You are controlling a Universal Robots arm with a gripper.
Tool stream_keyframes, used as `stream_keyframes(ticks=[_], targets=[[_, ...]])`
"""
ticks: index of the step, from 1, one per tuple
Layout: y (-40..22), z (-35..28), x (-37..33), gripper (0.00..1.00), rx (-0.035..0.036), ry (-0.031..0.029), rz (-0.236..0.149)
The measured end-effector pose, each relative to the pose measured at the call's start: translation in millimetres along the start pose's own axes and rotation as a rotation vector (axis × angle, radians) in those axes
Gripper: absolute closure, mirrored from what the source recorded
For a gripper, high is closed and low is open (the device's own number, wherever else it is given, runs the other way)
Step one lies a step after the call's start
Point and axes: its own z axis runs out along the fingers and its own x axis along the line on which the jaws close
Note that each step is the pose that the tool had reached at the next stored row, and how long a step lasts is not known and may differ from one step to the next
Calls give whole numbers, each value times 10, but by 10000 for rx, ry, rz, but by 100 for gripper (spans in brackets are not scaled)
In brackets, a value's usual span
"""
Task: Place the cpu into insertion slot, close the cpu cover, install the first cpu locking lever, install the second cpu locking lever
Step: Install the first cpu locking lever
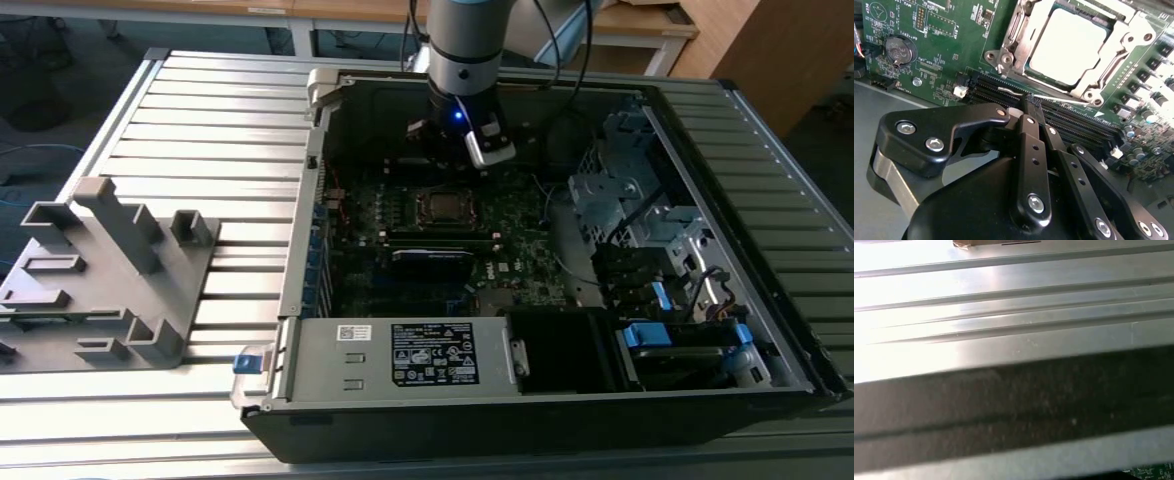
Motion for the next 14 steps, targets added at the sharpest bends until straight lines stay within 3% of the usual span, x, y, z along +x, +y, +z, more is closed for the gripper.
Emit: stream_keyframes(ticks=[5,10,14], targets=[[4,3,-8,90,106,-38,167],[3,11,-10,90,200,-110,639],[8,22,-8,90,218,-146,911]])
